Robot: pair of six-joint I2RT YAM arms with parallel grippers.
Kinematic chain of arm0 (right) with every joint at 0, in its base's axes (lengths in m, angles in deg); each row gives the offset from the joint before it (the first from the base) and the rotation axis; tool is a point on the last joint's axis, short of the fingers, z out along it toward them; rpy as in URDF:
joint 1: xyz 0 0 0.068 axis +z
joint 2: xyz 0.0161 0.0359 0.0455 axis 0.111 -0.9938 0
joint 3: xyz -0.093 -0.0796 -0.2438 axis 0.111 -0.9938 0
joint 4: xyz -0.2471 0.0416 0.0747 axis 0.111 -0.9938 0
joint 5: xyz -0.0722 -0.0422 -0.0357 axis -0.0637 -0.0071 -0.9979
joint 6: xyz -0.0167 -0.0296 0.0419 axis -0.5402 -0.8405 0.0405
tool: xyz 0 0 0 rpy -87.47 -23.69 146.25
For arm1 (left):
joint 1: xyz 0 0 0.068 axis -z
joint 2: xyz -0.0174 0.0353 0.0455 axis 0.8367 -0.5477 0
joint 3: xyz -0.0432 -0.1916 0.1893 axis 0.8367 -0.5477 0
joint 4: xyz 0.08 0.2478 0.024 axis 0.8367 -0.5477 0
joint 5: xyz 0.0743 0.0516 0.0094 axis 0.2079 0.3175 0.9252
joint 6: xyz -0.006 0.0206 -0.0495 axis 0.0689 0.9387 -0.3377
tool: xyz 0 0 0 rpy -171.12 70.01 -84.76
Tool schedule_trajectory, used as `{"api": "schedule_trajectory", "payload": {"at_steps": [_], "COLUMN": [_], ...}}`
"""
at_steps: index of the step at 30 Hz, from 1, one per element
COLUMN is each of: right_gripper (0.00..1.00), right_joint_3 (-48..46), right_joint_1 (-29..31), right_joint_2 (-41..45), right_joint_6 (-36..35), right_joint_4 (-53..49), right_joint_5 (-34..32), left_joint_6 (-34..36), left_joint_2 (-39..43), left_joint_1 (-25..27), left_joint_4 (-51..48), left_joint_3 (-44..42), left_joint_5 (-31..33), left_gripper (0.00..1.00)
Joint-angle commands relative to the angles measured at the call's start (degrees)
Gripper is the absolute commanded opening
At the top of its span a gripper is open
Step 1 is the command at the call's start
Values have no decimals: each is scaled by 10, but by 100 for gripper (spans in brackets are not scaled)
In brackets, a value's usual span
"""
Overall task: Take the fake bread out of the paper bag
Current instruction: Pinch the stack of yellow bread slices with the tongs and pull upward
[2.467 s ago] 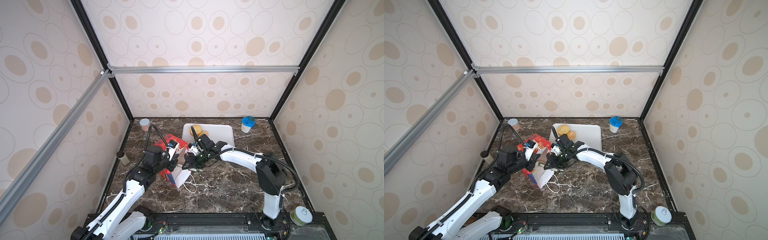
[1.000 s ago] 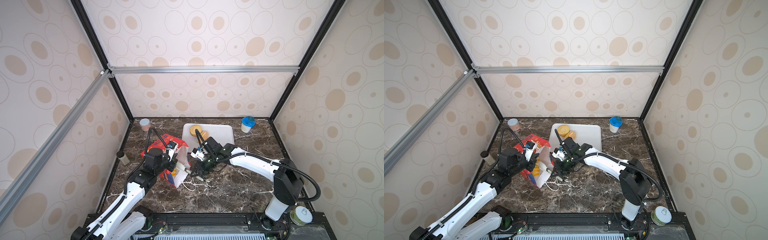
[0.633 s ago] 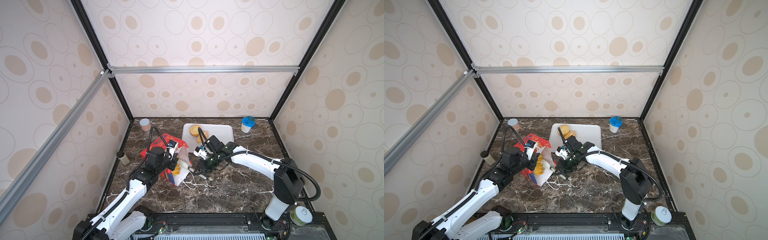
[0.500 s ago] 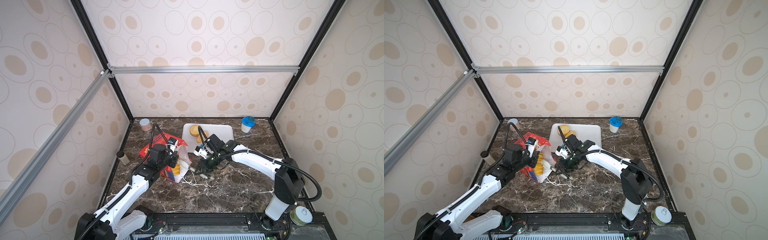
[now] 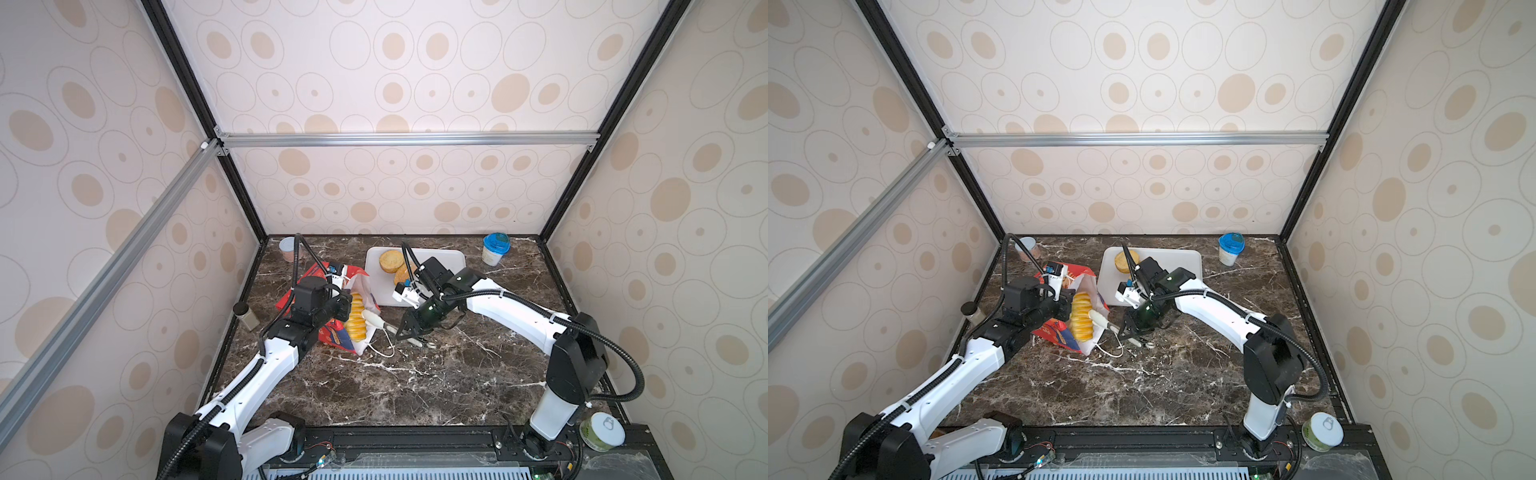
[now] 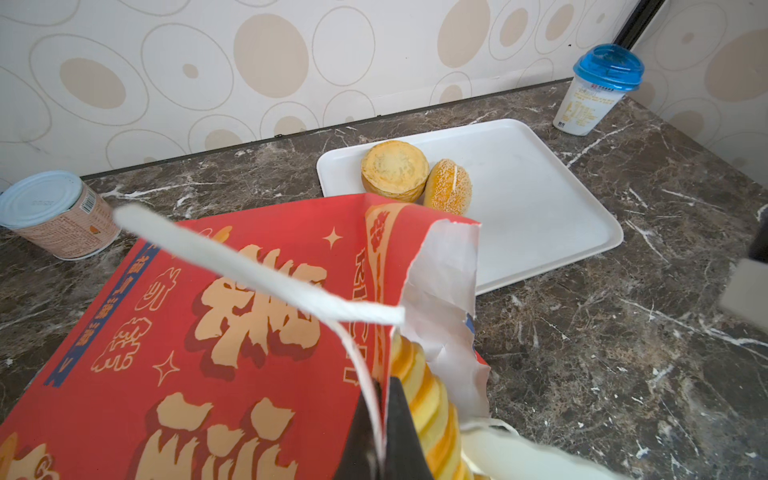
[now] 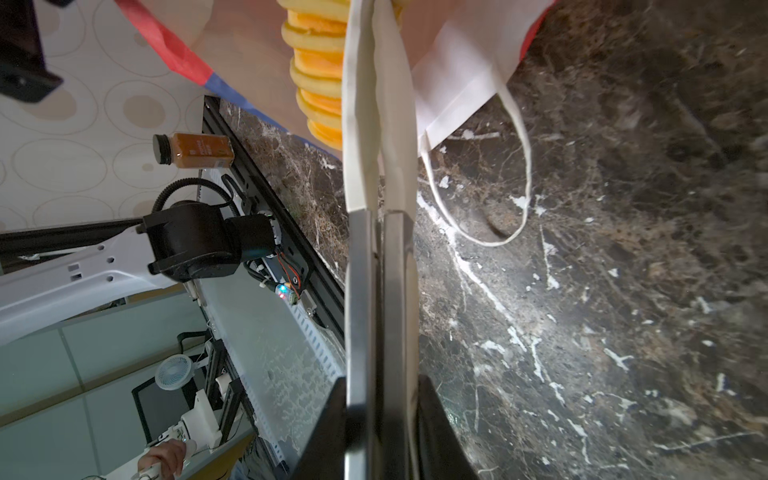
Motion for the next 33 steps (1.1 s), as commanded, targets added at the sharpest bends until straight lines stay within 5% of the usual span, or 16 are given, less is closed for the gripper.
{"api": "schedule_trajectory", "payload": {"at_steps": [1, 9, 20, 33], "right_gripper": [0, 0, 0, 0], "right_joint_3": [36, 100, 109, 169], "right_joint_1": [-1, 21, 0, -32], "right_joint_2": [-32, -78, -32, -52], "right_joint_6": [-29, -66, -77, -110], "right_joint_4": [-3, -42, -71, -111], "right_joint_5": [0, -39, -13, 27], "left_joint_6": [-12, -15, -37, -106], "left_joint_2": [19, 36, 13, -130], "left_joint_1": [-5, -5, -38, -86], "left_joint_4": [16, -2, -3, 58], "left_joint_3": [0, -6, 5, 129], "left_joint_5": [-15, -13, 13, -3], "left_gripper": [0, 0, 0, 0]}}
